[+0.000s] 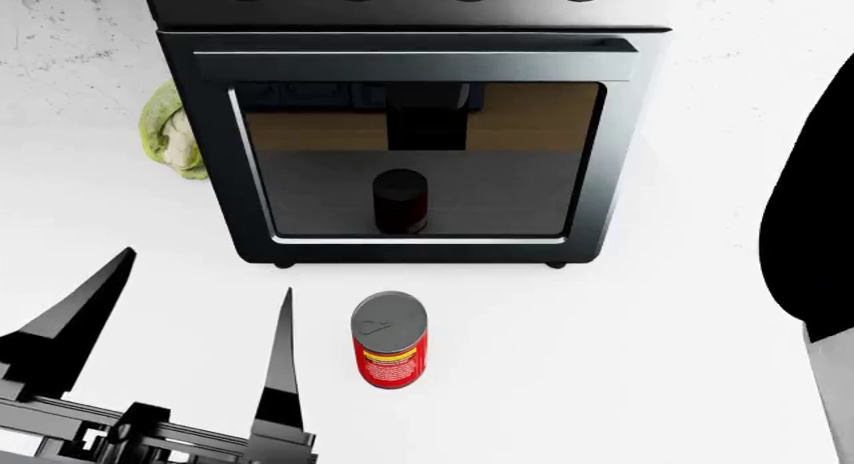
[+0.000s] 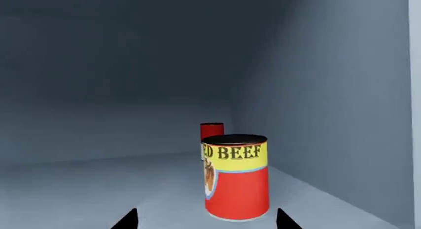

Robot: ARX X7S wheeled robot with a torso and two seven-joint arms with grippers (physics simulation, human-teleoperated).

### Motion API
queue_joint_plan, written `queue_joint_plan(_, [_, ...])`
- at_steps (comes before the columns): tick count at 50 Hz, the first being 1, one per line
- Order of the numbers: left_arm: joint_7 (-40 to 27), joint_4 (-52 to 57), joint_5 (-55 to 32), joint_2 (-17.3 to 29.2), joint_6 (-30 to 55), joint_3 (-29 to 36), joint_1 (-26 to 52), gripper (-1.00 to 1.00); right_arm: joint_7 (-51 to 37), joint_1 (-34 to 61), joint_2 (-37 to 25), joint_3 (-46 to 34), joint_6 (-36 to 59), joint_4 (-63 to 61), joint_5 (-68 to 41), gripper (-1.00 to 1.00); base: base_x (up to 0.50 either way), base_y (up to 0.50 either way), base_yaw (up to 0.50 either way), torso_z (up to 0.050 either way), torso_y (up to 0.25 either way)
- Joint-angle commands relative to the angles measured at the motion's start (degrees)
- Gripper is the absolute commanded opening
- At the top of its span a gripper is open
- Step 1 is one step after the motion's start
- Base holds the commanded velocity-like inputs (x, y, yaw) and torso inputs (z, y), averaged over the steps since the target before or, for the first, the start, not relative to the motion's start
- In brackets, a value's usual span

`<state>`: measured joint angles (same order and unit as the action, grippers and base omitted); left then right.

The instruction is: Pick the cans from the counter and place them in their designated side in the cabinet.

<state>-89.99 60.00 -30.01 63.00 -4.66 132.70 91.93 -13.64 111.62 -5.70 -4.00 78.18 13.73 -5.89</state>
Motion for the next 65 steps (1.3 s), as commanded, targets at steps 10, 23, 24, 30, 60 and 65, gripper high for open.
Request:
queue_joint_plan(10, [0.0, 0.0, 2.2, 0.7, -0.4, 0.7, -0.9, 1.0, -22.9, -2.3, -7.8, -3.1, 11.8, -22.6, -29.9, 1.0, 0.0, 0.0, 0.0, 0.0, 0.0])
queue_joint_plan(23, [0.0, 0.0, 1.5, -0.2, -0.4, 1.3, 0.3, 1.0, -69.4, -4.7, -16.2, 0.9, 9.6, -23.3, -93.2, 1.0, 0.0, 0.0, 0.0, 0.0, 0.0])
queue_joint_plan(24, [0.0, 0.0, 1.2, -0.4, -0.2, 1.0, 0.3, 1.0, -71.7, -5.3, -16.8, 0.8, 8.5, -23.8, -96.9, 1.0, 0.0, 0.0, 0.0, 0.0, 0.0])
queue_joint_plan(30, [0.0, 0.0, -0.3, -1.2, 0.3, 0.7, 1.1, 1.0, -76.1, -7.4, -23.8, -6.3, -3.5, -31.1, -110.6, 1.0, 0.0, 0.0, 0.0, 0.0, 0.0])
queue_joint_plan(60, [0.0, 0.0, -2.1, -1.9, 1.6, -1.8, 0.5, 1.0, -72.2, -26.6, -37.9, -10.0, -30.2, -58.8, -135.2, 1.0, 0.0, 0.0, 0.0, 0.0, 0.0])
queue_joint_plan(65, [0.0, 0.0, -2.0, -1.8, 1.4, -1.4, 0.9, 1.0, -70.0, -31.3, -38.2, -9.2, -30.8, -61.1, -135.8, 1.0, 0.0, 0.0, 0.0, 0.0, 0.0])
